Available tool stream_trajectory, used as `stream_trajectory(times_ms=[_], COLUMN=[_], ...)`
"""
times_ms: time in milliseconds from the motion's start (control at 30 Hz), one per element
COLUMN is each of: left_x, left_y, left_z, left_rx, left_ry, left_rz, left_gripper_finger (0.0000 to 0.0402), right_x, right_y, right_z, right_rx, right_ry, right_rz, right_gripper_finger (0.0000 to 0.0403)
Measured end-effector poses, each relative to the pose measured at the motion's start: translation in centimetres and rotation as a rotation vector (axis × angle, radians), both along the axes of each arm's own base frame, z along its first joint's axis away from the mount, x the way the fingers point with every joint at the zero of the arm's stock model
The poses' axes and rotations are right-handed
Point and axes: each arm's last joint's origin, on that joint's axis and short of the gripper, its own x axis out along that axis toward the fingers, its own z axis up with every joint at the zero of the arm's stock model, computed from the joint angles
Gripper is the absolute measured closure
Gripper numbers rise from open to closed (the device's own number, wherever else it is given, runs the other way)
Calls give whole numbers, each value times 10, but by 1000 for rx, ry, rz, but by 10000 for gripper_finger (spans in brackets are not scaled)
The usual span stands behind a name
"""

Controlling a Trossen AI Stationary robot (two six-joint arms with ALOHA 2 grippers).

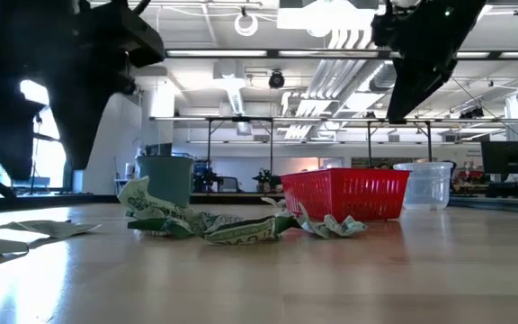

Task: Pick and place items into bin
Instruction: Put the stevia packet into the orange bin

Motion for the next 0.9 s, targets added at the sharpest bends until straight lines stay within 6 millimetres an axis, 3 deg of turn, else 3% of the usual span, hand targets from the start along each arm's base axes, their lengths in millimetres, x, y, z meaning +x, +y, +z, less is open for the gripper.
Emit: stream_trajectory(times_ms=[333,467,733,800,900], left_x=[12,11,11,12,19], left_y=[-5,-5,5,9,19], left_z=[-38,-41,-42,-38,-21], left_rx=[26,34,91,108,193], left_ry=[81,115,141,125,67], left_rz=[17,7,-25,-28,-15], left_gripper_finger=[126,184,366,381,366], right_x=[12,12,9,4,-7], right_y=[3,3,5,8,11], right_z=[-15,-15,-11,-3,9], right_rx=[42,38,-5,-38,-65], right_ry=[61,63,43,2,-63], right_rz=[38,36,37,42,15], right_gripper_finger=[155,155,155,156,156])
